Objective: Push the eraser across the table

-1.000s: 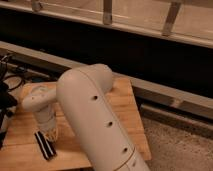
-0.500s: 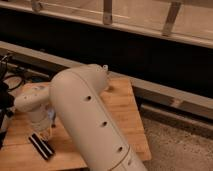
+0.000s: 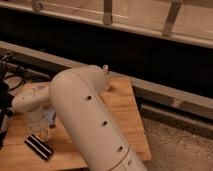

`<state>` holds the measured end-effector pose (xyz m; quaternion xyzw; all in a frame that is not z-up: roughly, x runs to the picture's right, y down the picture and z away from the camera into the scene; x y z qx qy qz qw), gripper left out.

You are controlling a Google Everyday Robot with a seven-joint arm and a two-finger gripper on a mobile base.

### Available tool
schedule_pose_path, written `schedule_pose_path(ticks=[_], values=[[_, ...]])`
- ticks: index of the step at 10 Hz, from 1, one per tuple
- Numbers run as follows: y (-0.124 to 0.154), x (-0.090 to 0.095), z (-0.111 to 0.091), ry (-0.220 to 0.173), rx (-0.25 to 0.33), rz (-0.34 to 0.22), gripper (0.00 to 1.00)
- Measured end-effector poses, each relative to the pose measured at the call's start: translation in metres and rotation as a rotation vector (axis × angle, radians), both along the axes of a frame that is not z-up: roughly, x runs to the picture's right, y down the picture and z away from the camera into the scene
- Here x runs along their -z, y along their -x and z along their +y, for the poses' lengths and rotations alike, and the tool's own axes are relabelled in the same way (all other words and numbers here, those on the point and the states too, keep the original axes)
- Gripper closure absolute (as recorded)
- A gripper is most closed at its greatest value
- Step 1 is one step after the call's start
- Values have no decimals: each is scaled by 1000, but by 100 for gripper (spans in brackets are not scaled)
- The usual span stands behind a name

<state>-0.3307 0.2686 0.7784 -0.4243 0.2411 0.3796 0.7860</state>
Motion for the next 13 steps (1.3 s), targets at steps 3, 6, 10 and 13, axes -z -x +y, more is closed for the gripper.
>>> schedule_pose_path(ticks=[3, 6, 10, 13], values=[[0, 0, 0, -17, -3, 10, 100], [-1, 2, 2, -39, -3, 12, 100], [-7, 1, 2, -53, 0, 16, 100], [-7, 2, 2, -66, 2, 16, 100]])
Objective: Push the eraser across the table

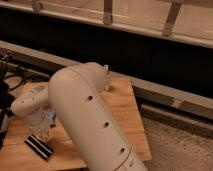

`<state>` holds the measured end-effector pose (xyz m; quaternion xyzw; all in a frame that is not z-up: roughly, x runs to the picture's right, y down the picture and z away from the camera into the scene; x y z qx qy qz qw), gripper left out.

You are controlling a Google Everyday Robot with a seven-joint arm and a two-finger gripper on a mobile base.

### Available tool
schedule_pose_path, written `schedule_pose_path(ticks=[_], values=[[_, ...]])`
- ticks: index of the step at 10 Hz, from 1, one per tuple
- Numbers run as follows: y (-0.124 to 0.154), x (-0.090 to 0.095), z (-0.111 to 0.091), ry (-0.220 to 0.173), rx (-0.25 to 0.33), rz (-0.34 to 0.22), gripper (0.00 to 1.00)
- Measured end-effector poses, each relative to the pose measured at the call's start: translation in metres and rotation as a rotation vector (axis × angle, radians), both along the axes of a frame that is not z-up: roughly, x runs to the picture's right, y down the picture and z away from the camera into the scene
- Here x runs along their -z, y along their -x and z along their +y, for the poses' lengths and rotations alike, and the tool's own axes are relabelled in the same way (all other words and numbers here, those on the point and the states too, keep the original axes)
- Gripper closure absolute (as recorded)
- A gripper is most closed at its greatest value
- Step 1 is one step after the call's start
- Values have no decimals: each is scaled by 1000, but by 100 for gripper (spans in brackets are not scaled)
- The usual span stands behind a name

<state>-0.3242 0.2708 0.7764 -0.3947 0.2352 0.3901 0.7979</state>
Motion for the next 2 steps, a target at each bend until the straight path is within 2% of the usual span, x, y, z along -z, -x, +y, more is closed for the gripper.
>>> schedule_pose_path(ticks=[2], values=[[-2, -1, -1, -11, 1, 1, 100]])
